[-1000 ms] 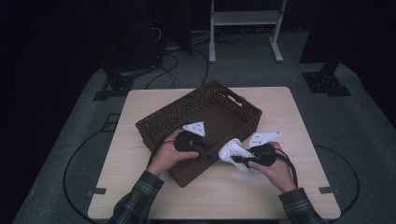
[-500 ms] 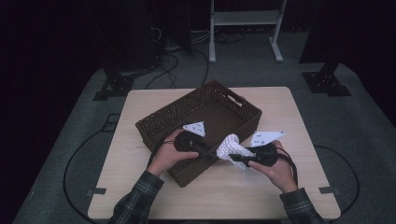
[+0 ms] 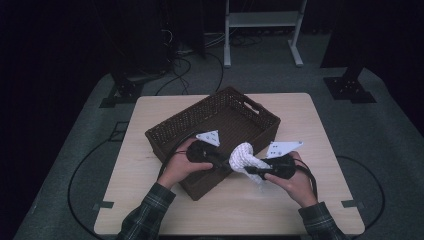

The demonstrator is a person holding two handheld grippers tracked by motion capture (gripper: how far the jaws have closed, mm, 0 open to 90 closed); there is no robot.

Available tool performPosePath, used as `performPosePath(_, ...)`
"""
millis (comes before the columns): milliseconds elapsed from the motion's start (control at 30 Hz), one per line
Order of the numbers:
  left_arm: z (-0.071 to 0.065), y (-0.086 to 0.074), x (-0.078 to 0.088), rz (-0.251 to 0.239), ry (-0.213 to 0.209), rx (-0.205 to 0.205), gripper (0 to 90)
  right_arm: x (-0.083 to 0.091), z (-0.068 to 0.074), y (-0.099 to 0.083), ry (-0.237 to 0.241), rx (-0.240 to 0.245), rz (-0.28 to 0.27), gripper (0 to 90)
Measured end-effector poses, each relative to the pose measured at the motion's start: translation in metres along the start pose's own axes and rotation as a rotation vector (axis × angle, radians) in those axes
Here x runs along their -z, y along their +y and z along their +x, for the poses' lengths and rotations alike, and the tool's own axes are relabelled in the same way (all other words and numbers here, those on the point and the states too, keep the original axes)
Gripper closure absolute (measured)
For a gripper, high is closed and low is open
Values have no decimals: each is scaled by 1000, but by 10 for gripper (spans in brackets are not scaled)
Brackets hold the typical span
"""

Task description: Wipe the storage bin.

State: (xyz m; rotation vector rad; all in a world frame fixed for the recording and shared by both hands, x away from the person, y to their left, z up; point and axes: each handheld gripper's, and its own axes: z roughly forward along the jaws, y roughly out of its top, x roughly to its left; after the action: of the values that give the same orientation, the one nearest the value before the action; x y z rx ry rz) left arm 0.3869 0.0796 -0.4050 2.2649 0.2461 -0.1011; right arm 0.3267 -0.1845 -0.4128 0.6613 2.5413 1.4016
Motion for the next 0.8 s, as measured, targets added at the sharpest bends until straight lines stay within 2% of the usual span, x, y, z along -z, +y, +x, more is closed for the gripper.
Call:
performPosePath(433,0,0,0,1,1,-3,573,-19,-8,-11,-31,-34,90,748)
performPosePath(567,0,0,0,1,1,-2,572,-28,-10,-14,-41,-29,124,748)
performPosePath(800,0,0,0,1,0,-3,572,-36,-11,-18,-35,-28,151,748)
